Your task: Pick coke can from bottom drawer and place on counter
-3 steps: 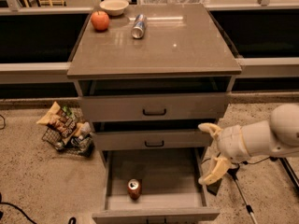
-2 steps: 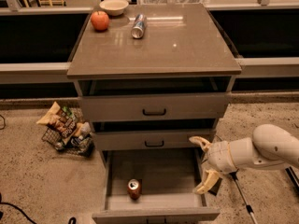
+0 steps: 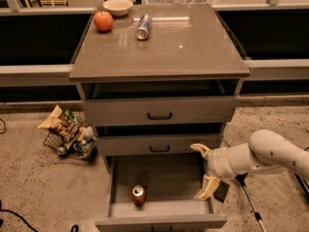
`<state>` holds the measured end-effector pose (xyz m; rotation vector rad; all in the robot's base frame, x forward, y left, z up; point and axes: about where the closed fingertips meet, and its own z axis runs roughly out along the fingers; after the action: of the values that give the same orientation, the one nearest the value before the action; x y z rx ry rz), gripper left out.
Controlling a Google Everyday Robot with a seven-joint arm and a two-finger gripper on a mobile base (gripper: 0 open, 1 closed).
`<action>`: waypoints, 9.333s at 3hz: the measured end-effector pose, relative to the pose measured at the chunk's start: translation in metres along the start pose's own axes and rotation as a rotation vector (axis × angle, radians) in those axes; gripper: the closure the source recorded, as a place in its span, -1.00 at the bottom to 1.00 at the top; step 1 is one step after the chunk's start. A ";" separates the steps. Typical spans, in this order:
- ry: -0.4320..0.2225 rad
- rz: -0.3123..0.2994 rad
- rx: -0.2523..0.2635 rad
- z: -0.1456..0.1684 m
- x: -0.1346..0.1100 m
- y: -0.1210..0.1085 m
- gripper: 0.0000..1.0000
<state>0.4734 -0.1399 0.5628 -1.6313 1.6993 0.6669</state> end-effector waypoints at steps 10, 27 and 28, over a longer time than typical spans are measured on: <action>-0.145 0.010 -0.120 0.300 0.147 -0.036 -1.00; -0.438 -0.342 -0.222 0.127 -0.063 -0.034 1.00; -0.418 -0.293 -0.213 0.073 -0.098 -0.066 1.00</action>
Offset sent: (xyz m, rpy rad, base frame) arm 0.0482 0.0334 -0.2080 0.0596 0.0447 0.0795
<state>0.5461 -0.0266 0.5968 -1.6944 1.0971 0.9848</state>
